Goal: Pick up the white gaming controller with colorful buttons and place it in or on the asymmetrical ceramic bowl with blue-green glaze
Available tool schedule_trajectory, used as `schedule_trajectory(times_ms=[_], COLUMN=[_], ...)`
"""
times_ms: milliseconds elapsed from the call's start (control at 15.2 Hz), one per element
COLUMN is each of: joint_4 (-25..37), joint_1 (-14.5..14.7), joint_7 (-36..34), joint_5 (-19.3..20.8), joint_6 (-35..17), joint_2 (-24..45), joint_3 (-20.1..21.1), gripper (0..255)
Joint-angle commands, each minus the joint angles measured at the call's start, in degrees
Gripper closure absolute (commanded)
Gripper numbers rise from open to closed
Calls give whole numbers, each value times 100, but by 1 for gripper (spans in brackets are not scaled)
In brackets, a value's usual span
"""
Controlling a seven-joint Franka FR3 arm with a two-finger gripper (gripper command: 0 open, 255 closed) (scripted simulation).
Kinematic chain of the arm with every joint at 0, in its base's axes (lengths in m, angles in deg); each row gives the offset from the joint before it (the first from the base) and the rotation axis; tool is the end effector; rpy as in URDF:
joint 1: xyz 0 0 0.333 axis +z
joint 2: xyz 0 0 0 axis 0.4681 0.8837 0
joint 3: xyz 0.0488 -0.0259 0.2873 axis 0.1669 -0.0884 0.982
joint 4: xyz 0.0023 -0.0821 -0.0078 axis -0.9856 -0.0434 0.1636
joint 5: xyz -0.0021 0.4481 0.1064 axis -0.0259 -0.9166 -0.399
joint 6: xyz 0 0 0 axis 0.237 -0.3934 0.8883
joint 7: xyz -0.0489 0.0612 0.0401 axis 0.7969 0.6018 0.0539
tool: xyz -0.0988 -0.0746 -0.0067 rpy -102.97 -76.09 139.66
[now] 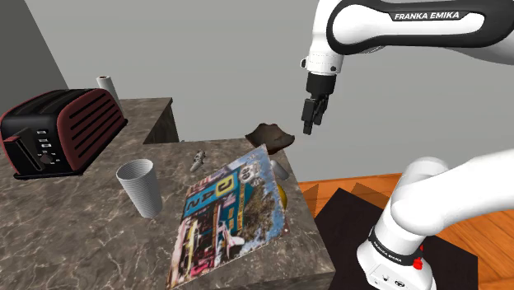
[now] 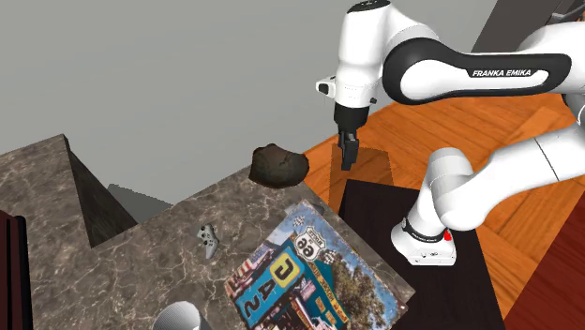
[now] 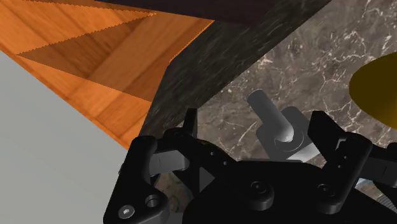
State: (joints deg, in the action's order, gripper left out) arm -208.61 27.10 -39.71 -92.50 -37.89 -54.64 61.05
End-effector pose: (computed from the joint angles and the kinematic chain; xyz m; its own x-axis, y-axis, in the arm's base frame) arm 0.3985 0.0158 0.5322 0.9869 0.1605 -0.0135 0.1582 -0.9817 -0.1058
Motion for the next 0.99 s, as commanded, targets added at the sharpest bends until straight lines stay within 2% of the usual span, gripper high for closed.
schedule_trajectory(times_ms=[0, 528, 924], joint_4=[0, 244, 835], joint_1=[0, -25, -188], joint_7=[0, -1647, -2937], joint_5=[0, -409, -290], joint_6=[0, -1173, -1934], joint_2=[0, 1015, 2114], joint_3=[0, 1075, 1828], gripper=[0, 0, 0])
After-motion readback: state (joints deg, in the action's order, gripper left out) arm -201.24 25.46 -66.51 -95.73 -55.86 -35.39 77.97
